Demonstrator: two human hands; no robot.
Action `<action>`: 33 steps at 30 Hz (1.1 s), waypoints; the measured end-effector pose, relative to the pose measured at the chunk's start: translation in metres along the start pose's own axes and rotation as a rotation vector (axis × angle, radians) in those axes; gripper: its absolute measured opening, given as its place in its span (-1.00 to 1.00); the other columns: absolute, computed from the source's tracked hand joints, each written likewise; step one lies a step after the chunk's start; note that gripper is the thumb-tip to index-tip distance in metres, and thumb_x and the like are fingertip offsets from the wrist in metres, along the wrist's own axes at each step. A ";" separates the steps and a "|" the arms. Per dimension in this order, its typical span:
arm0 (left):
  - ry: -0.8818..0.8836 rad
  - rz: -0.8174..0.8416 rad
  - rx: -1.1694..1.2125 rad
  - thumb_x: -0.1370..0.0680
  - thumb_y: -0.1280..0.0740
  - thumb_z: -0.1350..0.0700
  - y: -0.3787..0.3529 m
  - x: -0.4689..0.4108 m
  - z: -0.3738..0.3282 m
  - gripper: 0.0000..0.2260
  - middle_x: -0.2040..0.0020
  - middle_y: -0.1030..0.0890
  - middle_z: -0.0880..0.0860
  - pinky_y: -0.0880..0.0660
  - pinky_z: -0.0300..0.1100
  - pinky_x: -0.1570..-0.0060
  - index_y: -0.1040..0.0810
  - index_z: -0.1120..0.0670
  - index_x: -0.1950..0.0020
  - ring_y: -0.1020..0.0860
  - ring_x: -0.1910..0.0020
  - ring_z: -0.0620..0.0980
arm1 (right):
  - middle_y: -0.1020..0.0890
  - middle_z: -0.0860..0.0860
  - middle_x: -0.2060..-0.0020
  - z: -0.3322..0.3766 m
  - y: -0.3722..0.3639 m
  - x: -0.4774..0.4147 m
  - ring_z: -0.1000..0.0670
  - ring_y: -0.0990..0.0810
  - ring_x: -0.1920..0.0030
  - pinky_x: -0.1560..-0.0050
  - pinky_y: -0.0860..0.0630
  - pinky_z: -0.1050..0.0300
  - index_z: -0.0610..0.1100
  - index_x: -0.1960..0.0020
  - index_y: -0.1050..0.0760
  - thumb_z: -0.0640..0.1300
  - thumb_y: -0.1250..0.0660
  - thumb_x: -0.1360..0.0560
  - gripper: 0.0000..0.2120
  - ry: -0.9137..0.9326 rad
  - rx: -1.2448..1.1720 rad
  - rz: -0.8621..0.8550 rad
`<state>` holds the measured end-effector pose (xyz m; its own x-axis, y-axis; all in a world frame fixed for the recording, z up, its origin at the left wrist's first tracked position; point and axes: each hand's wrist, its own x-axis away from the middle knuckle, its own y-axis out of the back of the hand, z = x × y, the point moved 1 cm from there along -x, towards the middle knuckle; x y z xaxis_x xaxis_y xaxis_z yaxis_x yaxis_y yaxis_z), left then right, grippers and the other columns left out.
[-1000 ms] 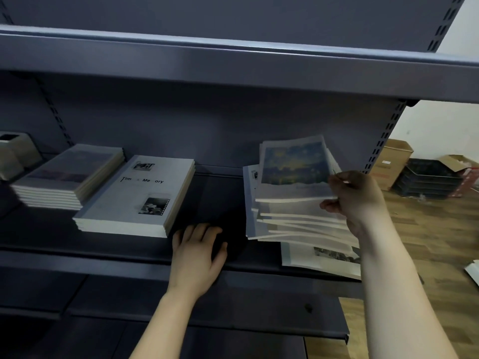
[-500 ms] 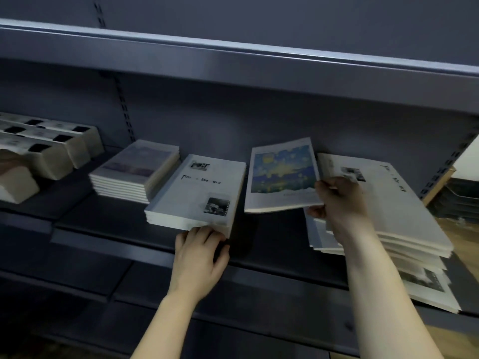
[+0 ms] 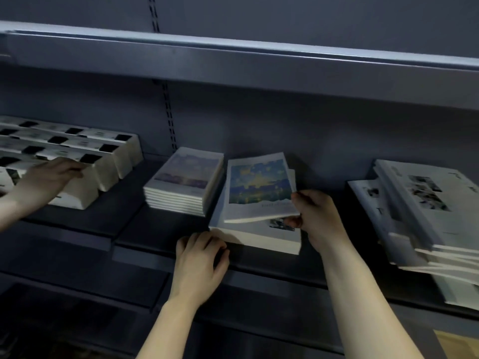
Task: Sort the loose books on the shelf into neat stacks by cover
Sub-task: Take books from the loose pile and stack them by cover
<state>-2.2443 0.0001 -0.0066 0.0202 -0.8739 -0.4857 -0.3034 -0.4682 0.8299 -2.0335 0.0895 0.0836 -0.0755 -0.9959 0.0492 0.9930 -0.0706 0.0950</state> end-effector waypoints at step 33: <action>-0.071 -0.028 0.042 -0.47 -0.21 -0.10 0.016 -0.039 0.120 -0.77 0.17 -0.52 -0.08 -0.24 -0.14 0.04 -0.58 -0.01 0.17 -0.49 0.17 -0.04 | -0.52 -0.05 0.49 0.006 -0.153 -0.026 0.05 -0.46 0.48 0.41 -0.35 0.21 -0.25 0.32 -0.56 -0.09 -0.34 -0.50 -0.71 0.083 0.439 -0.011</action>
<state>-2.3641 0.0419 -0.0072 -0.0381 -0.8483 -0.5281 -0.3436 -0.4851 0.8041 -2.1841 0.1264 0.0736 -0.0607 -0.9976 -0.0323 0.8579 -0.0687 0.5091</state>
